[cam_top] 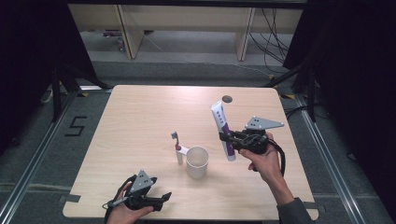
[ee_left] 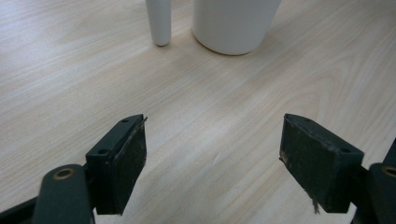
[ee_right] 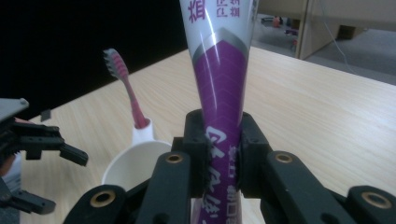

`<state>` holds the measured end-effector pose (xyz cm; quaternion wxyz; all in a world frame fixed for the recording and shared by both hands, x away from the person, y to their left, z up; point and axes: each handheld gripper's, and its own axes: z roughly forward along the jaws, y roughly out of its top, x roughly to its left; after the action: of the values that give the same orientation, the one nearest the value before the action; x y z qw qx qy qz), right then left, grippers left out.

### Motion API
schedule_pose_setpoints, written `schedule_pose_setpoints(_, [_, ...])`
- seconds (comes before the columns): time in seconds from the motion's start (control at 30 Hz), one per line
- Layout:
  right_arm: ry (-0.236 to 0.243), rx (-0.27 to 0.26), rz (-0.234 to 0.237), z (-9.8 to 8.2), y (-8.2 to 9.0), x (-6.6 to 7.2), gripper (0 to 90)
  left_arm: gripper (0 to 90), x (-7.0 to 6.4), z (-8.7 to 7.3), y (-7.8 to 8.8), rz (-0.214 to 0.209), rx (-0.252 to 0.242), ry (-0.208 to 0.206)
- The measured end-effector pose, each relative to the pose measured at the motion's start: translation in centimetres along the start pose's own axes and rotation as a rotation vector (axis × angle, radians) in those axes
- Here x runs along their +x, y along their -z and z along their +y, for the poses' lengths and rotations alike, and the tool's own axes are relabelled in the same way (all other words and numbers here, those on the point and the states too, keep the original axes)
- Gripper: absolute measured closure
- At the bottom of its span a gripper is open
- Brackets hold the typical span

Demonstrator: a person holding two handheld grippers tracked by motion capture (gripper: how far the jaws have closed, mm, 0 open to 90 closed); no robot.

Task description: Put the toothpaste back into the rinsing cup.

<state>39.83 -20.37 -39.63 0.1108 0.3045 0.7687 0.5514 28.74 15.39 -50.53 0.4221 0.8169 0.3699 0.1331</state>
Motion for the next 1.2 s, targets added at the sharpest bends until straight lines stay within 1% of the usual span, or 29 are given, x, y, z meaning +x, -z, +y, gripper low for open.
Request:
schedule_pose_setpoints(0.03, [-0.018, -0.001, 0.006, 0.1, -0.2, 0.3, 77.5, 22.6, -0.2, 0.0, 0.0, -0.005, -0.008, 0.026])
schedule_pose_setpoints(0.07, [0.010, -0.003, 0.001, 0.3, -0.4, 0.3, 77.5, 22.6, -0.1, 0.0, 0.0, -0.008, -0.003, 0.015])
schedule_pose_setpoints(0.1, [0.019, -0.014, 0.012, 0.4, -0.7, 0.4, 77.5, 22.6, 0.0, 0.0, 0.0, -0.001, 0.002, 0.003])
schedule_pose_setpoints(0.13, [0.021, -0.016, 0.008, 0.5, -0.9, 0.6, 77.5, 22.7, -0.1, 0.0, 0.1, -0.003, 0.004, 0.003])
schedule_pose_setpoints(0.2, [0.010, -0.014, 0.037, 0.8, -1.4, 1.0, 77.5, 22.7, -0.1, 0.1, 0.1, 0.000, 0.007, 0.002])
schedule_pose_setpoints(0.23, [0.006, -0.018, 0.027, 0.9, -1.6, 1.2, 77.5, 22.7, -0.1, 0.0, 0.1, -0.008, -0.007, 0.015])
schedule_pose_setpoints(0.27, [0.007, -0.020, 0.046, 1.0, -1.9, 1.4, 77.5, 22.7, -0.1, 0.0, 0.1, -0.006, -0.001, 0.006])
schedule_pose_setpoints(0.3, [0.019, -0.018, 0.039, 1.1, -2.0, 1.5, 77.5, 22.7, -0.1, 0.0, 0.2, -0.010, 0.003, 0.003])
schedule_pose_setpoints(0.33, [0.018, -0.023, 0.051, 1.2, -2.3, 1.7, 77.5, 22.7, -0.1, 0.0, 0.2, -0.011, -0.001, 0.005])
schedule_pose_setpoints(0.4, [0.021, -0.029, 0.063, 1.4, -2.7, 1.9, 77.5, 22.7, -0.2, 0.0, 0.0, -0.009, -0.018, 0.025])
schedule_pose_setpoints(0.43, [0.017, -0.030, 0.067, 1.5, -2.9, 2.1, 77.5, 22.7, -0.1, 0.0, 0.2, -0.010, 0.000, 0.005])
schedule_pose_setpoints(0.53, [0.037, -0.033, 0.073, 1.6, -3.5, 2.5, 77.5, 22.8, -0.1, 0.0, 0.1, -0.006, -0.001, 0.003])
schedule_pose_setpoints(0.6, [0.013, -0.032, 0.079, 1.6, -3.9, 2.9, 77.5, 22.8, 0.0, 0.0, 0.1, 0.000, 0.004, -0.002])
schedule_pose_setpoints(0.67, [0.015, -0.031, 0.094, 1.7, -4.4, 3.0, 77.5, 22.8, -0.3, -0.1, 0.0, -0.011, -0.018, 0.022])
schedule_pose_setpoints(0.7, [0.038, -0.034, 0.083, 1.7, -4.5, 3.0, 77.5, 22.8, -0.1, 0.0, 0.1, -0.011, 0.004, 0.001])
schedule_pose_setpoints(0.73, [0.024, -0.037, 0.100, 1.7, -4.7, 3.1, 77.5, 22.8, -0.1, 0.0, 0.1, -0.008, 0.000, 0.003])
schedule_pose_setpoints(0.77, [0.034, -0.043, 0.092, 1.7, -4.9, 3.2, 77.5, 22.8, -0.1, 0.0, 0.1, -0.002, 0.004, 0.001])
schedule_pose_setpoints(0.8, [0.000, -0.030, 0.096, 1.6, -4.9, 3.5, 77.5, 22.8, -0.1, -0.1, 0.1, -0.006, 0.003, 0.001])
schedule_pose_setpoints(0.83, [0.021, -0.036, 0.113, 1.6, -5.3, 3.3, 77.5, 22.8, -0.3, -0.1, 0.0, -0.013, -0.016, 0.022])
schedule_pose_setpoints(0.87, [0.014, -0.030, 0.111, 1.5, -5.4, 3.4, 77.5, 22.8, -0.1, 0.0, 0.1, -0.014, 0.003, 0.002])
schedule_pose_setpoints(0.9, [0.003, -0.031, 0.109, 1.4, -5.5, 3.5, 77.5, 22.8, -0.2, 0.0, 0.1, -0.007, 0.000, 0.005])
schedule_pose_setpoints(0.93, [0.023, -0.036, 0.106, 1.4, -5.7, 3.5, 77.5, 22.8, -0.1, 0.0, 0.1, -0.002, 0.000, 0.004])
schedule_pose_setpoints(0.97, [0.018, -0.031, 0.110, 1.3, -5.9, 3.5, 77.5, 22.9, -0.1, 0.0, 0.1, -0.013, 0.001, 0.000])
schedule_pose_setpoints(1.0, [-0.008, -0.028, 0.111, 1.2, -6.0, 3.8, 77.4, 22.9, -0.3, -0.1, 0.0, -0.013, -0.010, 0.017])
schedule_pose_setpoints(1.03, [0.015, -0.022, 0.116, 1.1, -6.1, 3.7, 77.5, 22.9, -0.3, -0.1, 0.1, -0.011, -0.011, 0.012])
schedule_pose_setpoints(1.07, [0.004, -0.014, 0.105, 1.0, -6.2, 3.9, 77.5, 22.9, -0.1, 0.0, 0.1, -0.013, 0.002, 0.001])
schedule_pose_setpoints(1.1, [0.027, -0.025, 0.113, 0.9, -6.4, 3.7, 77.5, 22.9, -0.1, 0.0, 0.1, -0.012, 0.002, 0.002])
schedule_pose_setpoints(1.13, [0.011, -0.022, 0.121, 0.8, -6.5, 3.7, 77.4, 22.9, -0.2, 0.0, 0.1, -0.009, 0.001, 0.002])
schedule_pose_setpoints(1.2, [0.008, -0.007, 0.118, 0.5, -6.6, 3.7, 77.4, 23.0, -0.3, -0.1, 0.1, -0.011, -0.010, 0.014])
